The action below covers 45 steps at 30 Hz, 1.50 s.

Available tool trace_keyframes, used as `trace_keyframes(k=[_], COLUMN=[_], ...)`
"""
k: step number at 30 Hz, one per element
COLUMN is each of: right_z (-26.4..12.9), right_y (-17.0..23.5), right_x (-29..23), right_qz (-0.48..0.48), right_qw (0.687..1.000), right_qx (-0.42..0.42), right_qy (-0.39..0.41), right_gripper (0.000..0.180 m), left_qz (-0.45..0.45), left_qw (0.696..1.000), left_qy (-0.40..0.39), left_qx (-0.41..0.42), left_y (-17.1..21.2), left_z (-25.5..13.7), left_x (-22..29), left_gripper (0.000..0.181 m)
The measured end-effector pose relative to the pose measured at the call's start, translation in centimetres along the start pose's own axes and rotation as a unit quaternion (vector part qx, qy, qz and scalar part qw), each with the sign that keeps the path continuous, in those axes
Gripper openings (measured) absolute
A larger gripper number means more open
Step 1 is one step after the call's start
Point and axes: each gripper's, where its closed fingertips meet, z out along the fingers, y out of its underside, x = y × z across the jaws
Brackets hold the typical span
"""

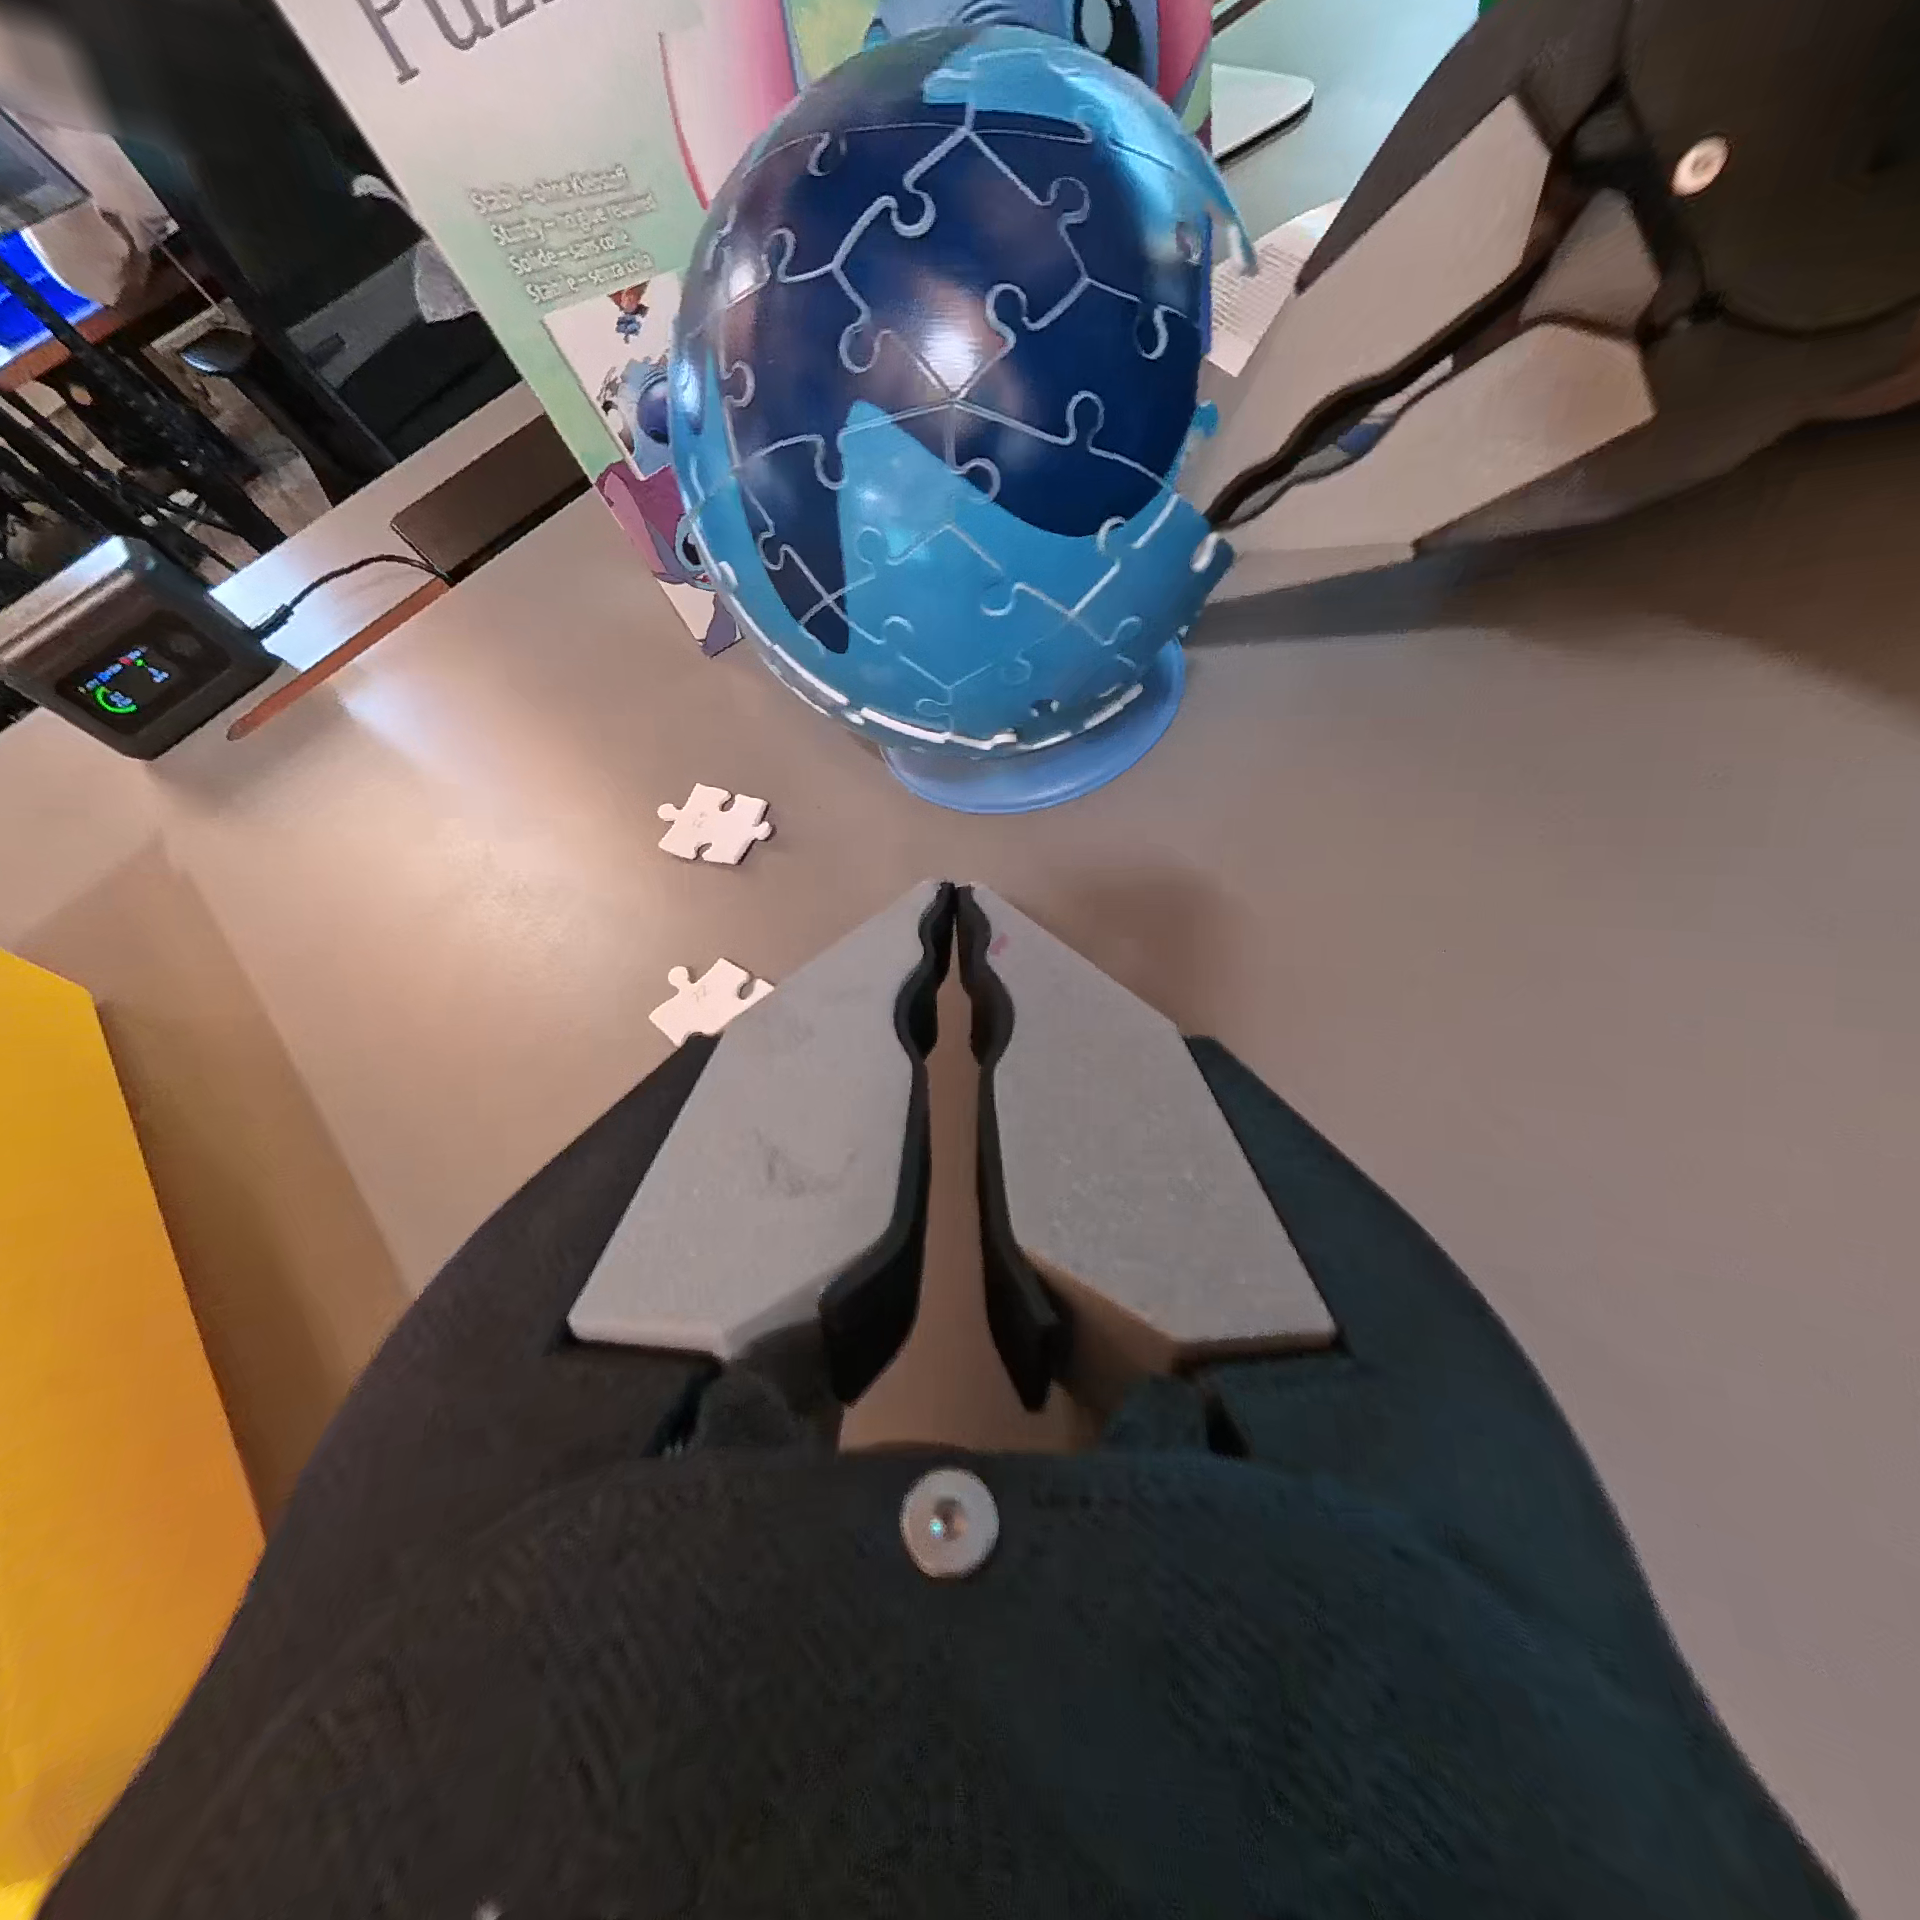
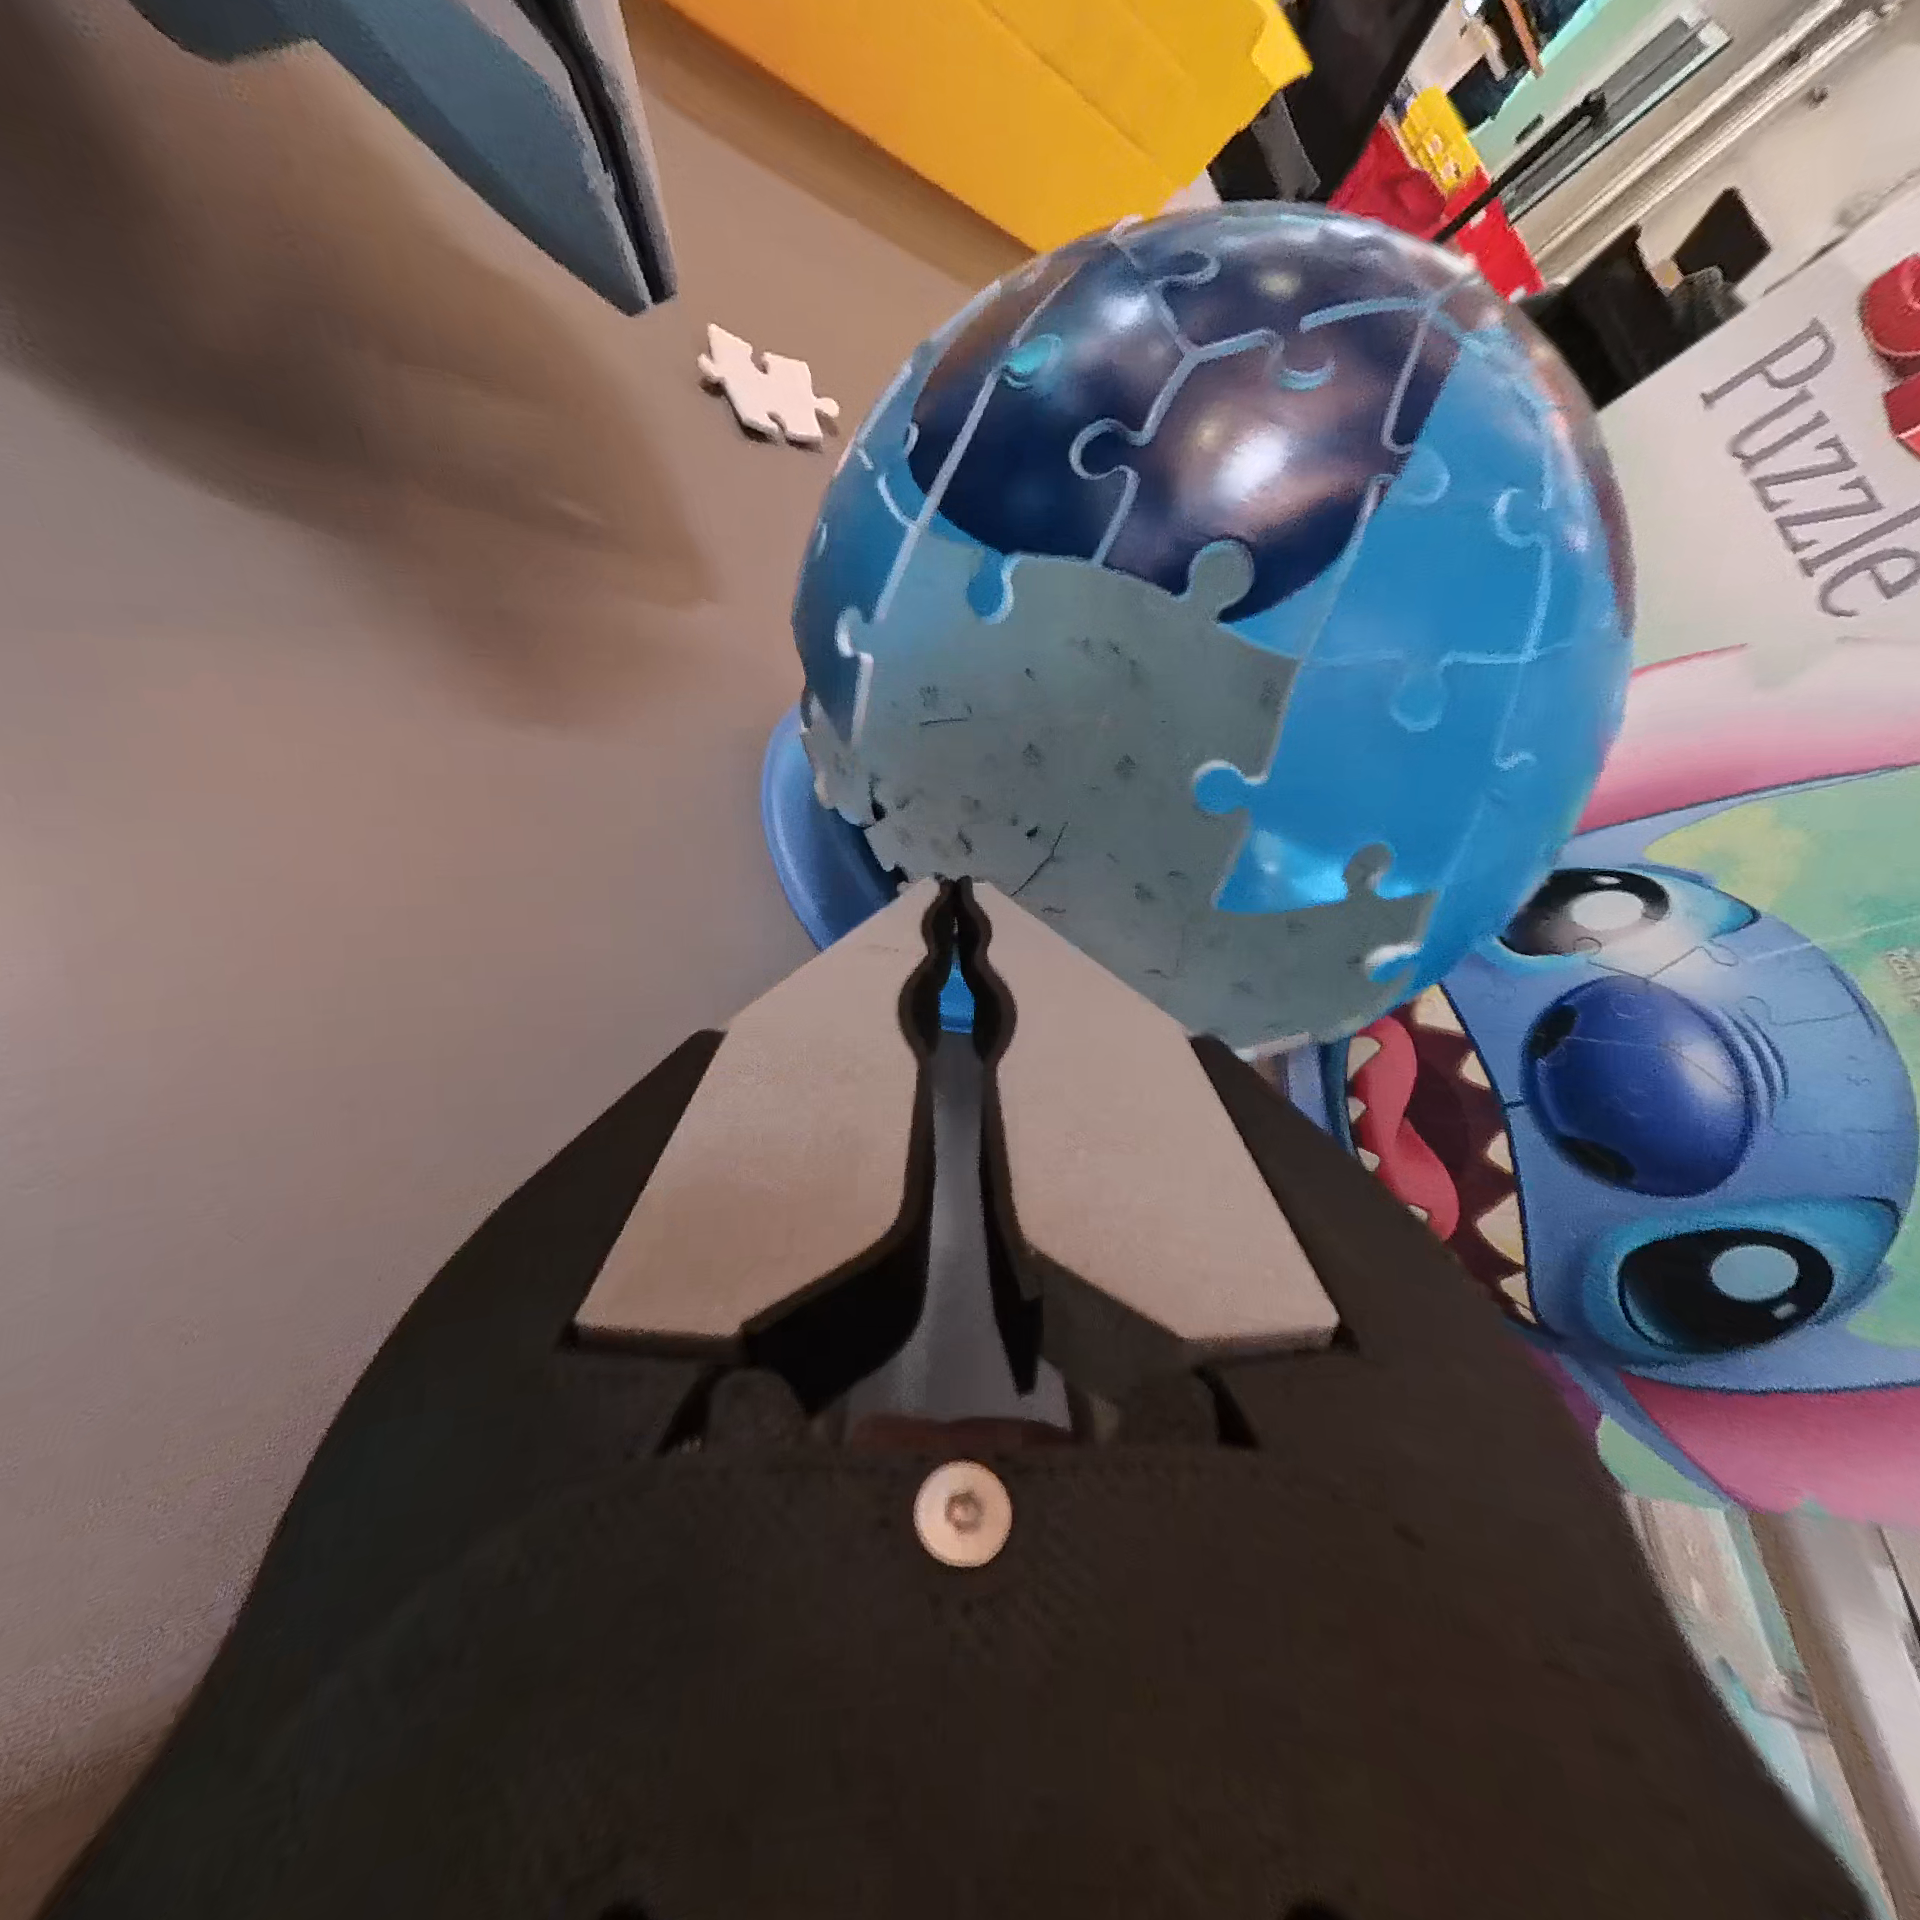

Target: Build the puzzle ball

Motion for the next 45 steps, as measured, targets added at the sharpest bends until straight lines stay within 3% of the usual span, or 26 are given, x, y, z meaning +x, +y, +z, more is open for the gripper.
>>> trace_keyframes(k=[31,40,45], right_z=[2.6,1.8,-0.3], right_y=[0.6,0.4,0.0], right_x=[0.4,-0.3,0.8], right_qz=[-0.074,-0.083,-0.086], right_qw=[0.997,0.996,0.996], right_qx=[-0.024,-0.014,0.011], right_qy=[0.012,0.000,0.038], right_gripper=[0.000,0.000,0.000], left_qz=[-0.062,-0.064,-0.070], left_qw=[0.997,0.997,0.997], left_qy=[0.015,0.015,0.021], left_qx=[0.033,0.034,0.038], left_y=[-0.7,-0.8,-0.8], left_z=[-0.7,-0.6,-0.8], left_x=[-0.6,-0.5,-0.4], left_gripper=[0.000,0.000,0.000])
